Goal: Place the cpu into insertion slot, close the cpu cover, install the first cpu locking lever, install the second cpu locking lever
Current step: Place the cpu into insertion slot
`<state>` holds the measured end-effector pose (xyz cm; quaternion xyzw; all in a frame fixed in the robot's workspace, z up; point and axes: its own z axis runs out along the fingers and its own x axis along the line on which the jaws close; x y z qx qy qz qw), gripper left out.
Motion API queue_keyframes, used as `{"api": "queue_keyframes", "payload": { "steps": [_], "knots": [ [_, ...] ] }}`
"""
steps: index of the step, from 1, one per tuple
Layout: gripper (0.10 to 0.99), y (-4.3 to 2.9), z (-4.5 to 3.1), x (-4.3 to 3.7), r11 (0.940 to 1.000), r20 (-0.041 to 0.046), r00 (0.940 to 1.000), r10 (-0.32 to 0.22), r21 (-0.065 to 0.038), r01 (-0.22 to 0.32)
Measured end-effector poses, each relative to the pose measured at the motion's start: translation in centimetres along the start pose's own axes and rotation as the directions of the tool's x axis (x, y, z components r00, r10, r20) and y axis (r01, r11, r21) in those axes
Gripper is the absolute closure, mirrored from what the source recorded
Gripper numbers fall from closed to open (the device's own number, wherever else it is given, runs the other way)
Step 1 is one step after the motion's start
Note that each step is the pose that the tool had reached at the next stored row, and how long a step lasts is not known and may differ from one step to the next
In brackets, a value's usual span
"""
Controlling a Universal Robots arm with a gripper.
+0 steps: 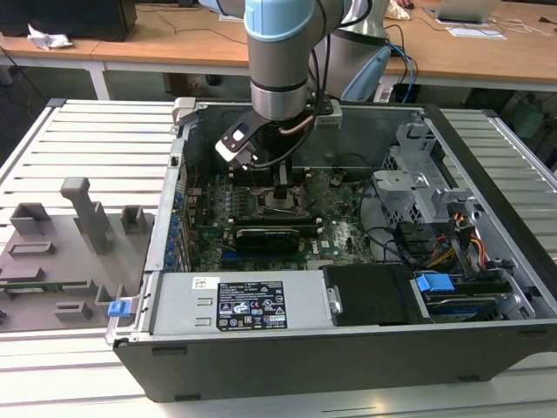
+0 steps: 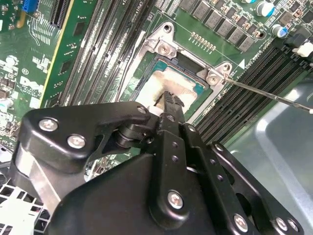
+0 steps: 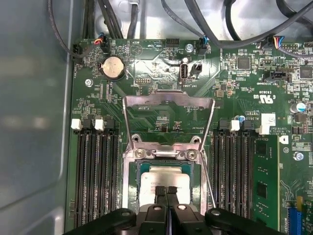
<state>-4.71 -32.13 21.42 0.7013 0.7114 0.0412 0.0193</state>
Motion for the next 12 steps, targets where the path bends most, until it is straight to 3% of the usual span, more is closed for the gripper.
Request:
{"api": "queue_keyframes", "payload": {
  "steps": [12],
  "knots": [
    [0.98,0.07,-0.83,0.02,1.0,0.0,1.0,0.0,0.0,0.0]
  ]
}}
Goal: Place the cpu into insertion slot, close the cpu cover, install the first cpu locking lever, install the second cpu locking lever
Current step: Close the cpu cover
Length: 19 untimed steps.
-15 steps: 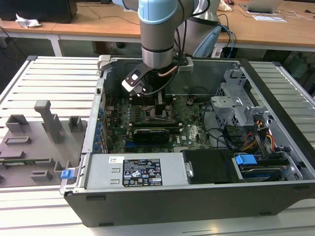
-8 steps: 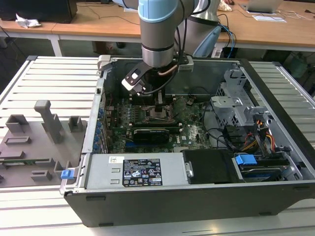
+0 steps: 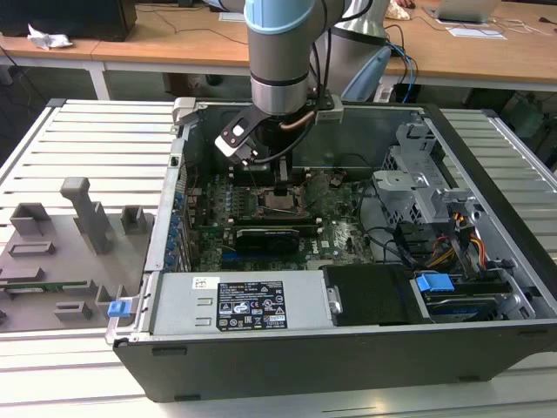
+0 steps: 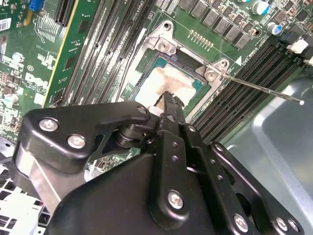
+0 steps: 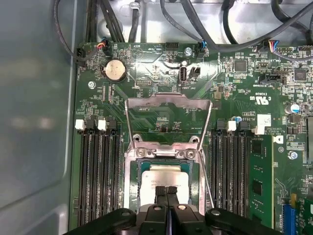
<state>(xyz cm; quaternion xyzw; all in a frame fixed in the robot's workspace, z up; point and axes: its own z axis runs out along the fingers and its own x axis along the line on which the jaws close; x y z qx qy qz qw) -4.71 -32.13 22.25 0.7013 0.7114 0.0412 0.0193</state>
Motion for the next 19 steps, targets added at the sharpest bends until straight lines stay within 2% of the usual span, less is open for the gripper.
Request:
{"api": "queue_keyframes", "payload": {
  "steps": [3,5,6,8,11,12,16,19],
  "knots": [
    [0.98,0.03,-0.29,0.01,1.0,0.0,1.0,0.0,0.0,0.0],
    [0.98,0.08,-0.9,0.03,1.0,0.0001,1.0,0.0,0.0,0.0],
    [0.98,0.14,-1.63,0.05,1.0,0.0,1.0,0.0,0.0,0.0],
    [0.98,0.22,-2.56,0.08,1.0,0.0,1.0,0.0,0.0,0.0],
    [0.98,0.4,-4.64,0.14,1.0,0.0002,1.0,0.0,0.0,0.0],
    [0.98,0.44,-5.07,0.16,1.0,0.0004,1.0,0.0,0.0,0.0],
    [0.98,0.46,-5.28,0.09,1.0,0.0005,1.0,0.0,0.0,0.0],
    [0.98,0.45,-5.29,-0.31,1.0,0.0005,1.0,0.0,0.0,0.0]
  ]
}}
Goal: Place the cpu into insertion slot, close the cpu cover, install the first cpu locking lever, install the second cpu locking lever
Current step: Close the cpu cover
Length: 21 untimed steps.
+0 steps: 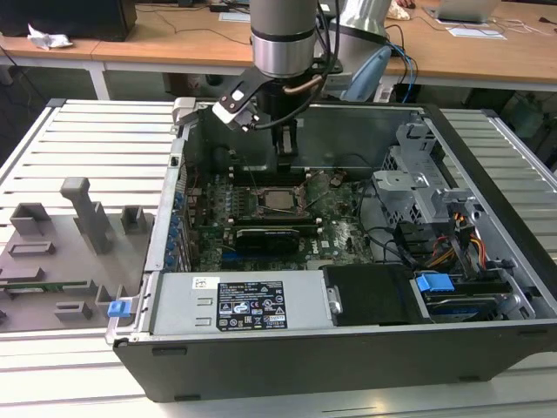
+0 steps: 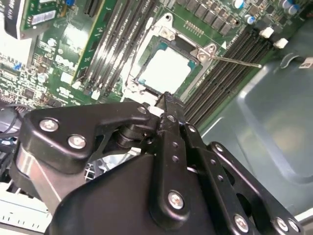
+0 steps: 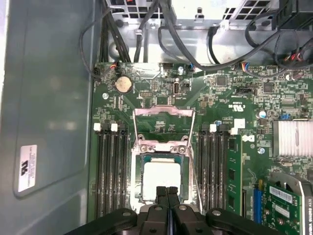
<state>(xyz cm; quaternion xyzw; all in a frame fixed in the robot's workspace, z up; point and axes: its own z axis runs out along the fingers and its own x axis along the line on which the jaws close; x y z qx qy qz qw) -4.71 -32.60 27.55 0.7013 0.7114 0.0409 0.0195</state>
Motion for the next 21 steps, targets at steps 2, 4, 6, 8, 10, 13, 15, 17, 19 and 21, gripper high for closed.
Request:
{"api": "queue_keyframes", "payload": {
  "steps": [2,4,6,8,10,13,15,17,19,21],
  "knots": [
    [0.98,0.02,0.0,-0.27,1.0,-0.0001,1.0,0.0,0.0,0.0],
    [0.98,0.7,0.05,-0.3,0.9999,-0.0001,1.0,0.0,0.01,0.0],
    [0.98,1.35,0.11,-0.31,0.9998,-0.0002,1.0,0.001,0.022,-0.001],
    [0.98,1.93,0.17,-0.32,0.9995,-0.0005,1.0,0.001,0.031,-0.001],
    [0.98,2.55,0.23,-0.33,0.9992,-0.0004,1.0,0.001,0.041,-0.001],
    [0.98,3.43,0.32,-0.34,0.9985,-0.0006,1.0,0.002,0.054,-0.002],
    [0.98,3.9,0.36,-0.35,0.9981,-0.0007,1.0,0.002,0.062,-0.002],
    [0.98,4.33,0.4,-0.35,0.9975,-0.0007,1.0,0.002,0.07,-0.002],
    [0.98,4.87,0.47,-0.36,0.9971,-0.0008,1.0,0.002,0.076,-0.002],
    [0.98,6.02,0.72,-0.38,0.9967,-0.001,1.0,0.003,0.082,-0.003]
  ]
}}
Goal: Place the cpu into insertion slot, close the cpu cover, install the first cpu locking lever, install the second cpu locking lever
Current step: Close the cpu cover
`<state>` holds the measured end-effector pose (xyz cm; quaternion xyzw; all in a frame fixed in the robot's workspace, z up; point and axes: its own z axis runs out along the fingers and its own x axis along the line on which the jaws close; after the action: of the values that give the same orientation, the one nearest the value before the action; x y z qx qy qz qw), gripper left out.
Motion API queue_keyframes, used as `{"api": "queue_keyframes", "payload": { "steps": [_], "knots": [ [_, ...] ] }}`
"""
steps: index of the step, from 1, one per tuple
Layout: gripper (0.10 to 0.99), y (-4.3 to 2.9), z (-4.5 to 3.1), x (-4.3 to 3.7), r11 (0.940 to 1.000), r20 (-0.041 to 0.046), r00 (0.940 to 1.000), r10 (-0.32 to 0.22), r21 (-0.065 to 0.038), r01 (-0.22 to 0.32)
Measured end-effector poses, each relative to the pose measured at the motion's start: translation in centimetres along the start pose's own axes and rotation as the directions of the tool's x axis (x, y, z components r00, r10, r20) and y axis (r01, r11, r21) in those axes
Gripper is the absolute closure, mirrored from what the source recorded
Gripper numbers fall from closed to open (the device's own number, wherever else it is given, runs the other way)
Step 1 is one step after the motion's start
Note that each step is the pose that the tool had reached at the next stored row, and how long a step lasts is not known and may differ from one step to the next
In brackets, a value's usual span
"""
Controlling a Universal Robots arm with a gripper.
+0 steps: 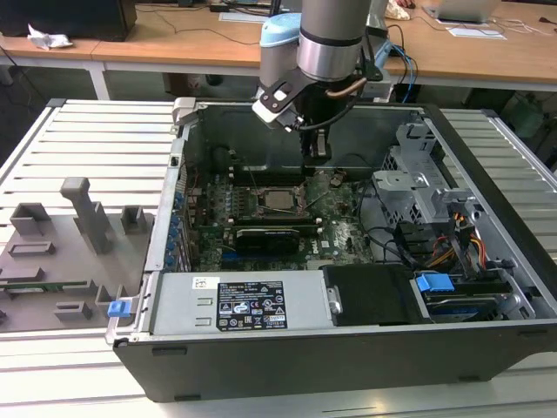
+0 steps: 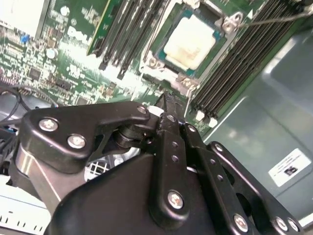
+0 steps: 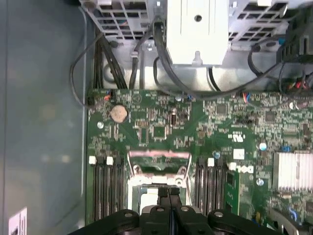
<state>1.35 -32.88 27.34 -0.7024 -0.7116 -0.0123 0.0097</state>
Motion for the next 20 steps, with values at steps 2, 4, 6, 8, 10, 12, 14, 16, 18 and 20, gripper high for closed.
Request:
{"api": "queue_keyframes", "payload": {
  "steps": [2,4,6,8,10,12,14,16,18,20],
  "knots": [
    [0.98,0.22,0.15,-0.01,1.0,0.0001,1.0,-0.004,0.001,0.004],
    [0.98,0.28,0.22,-0.01,0.9999,0.0002,0.9999,-0.011,0.001,0.011],
    [0.98,0.34,0.27,-0.02,0.9999,0.0003,0.9999,-0.013,0.001,0.013],
    [0.98,0.42,0.32,-0.01,0.9999,0.0002,0.9999,-0.015,0.001,0.015],
    [0.98,0.5,0.38,-0.01,0.9999,0.0002,0.9999,-0.015,0.001,0.015],
    [0.98,0.62,0.43,0.01,0.9999,0.0001,0.9999,-0.015,0.002,0.015],
    [0.98,0.91,0.54,0.06,0.9999,0.0001,0.9999,-0.016,0.003,0.016],
    [0.98,1.11,0.6,0.1,0.9998,0.0,0.9998,-0.018,0.003,0.018],
    [0.98,1.39,0.71,0.18,0.9997,0.0,0.9997,-0.024,0.003,0.024],
    [0.98,1.71,0.82,0.39,0.9997,0.001,0.9997,-0.025,0.004,0.025]
  ]
}}
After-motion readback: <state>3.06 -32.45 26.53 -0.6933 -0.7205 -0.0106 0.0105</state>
